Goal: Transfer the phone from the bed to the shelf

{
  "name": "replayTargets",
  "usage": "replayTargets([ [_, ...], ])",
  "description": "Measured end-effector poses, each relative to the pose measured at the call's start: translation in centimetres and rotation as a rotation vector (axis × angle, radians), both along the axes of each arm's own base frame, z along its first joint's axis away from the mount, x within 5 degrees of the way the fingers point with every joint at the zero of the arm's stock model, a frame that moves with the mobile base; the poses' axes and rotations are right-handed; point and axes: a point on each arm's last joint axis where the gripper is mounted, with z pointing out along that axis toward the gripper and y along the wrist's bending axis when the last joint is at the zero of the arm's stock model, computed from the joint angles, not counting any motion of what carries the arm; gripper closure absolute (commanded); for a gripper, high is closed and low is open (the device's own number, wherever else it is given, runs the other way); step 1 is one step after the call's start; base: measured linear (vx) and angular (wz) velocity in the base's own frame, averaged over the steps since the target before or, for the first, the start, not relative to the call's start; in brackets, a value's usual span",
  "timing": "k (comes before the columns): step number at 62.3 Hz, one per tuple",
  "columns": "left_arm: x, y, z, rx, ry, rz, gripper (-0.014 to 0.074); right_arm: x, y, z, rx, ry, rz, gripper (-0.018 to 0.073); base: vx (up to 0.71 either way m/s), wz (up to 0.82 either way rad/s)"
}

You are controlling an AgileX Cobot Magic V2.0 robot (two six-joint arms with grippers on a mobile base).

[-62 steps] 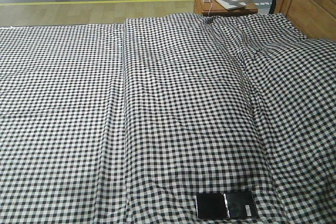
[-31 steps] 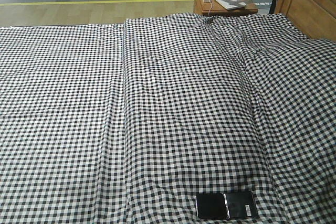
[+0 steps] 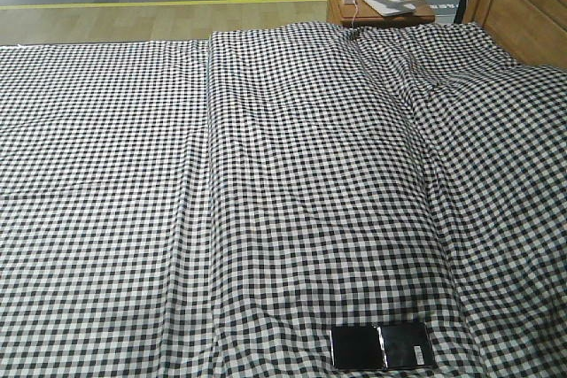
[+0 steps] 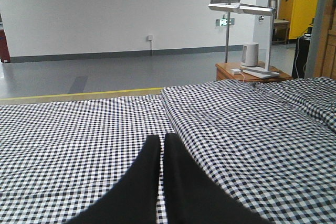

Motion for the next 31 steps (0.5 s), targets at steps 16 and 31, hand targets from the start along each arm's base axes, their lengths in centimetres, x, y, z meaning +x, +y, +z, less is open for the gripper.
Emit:
replayTargets([
  [16, 0.0, 0.0, 0.0, 0.0, 0.0, 0.0, 0.0595, 0.0, 0.0, 0.2, 0.0, -0.017, 0.0, 0.0564, 0.0, 0.0],
  [31, 0.0, 0.0, 0.0, 0.0, 0.0, 0.0, 0.0595, -0.2, 0.0, 2.2, -0.002, -0.239, -0.002, 0.0564, 0.0, 0.0],
])
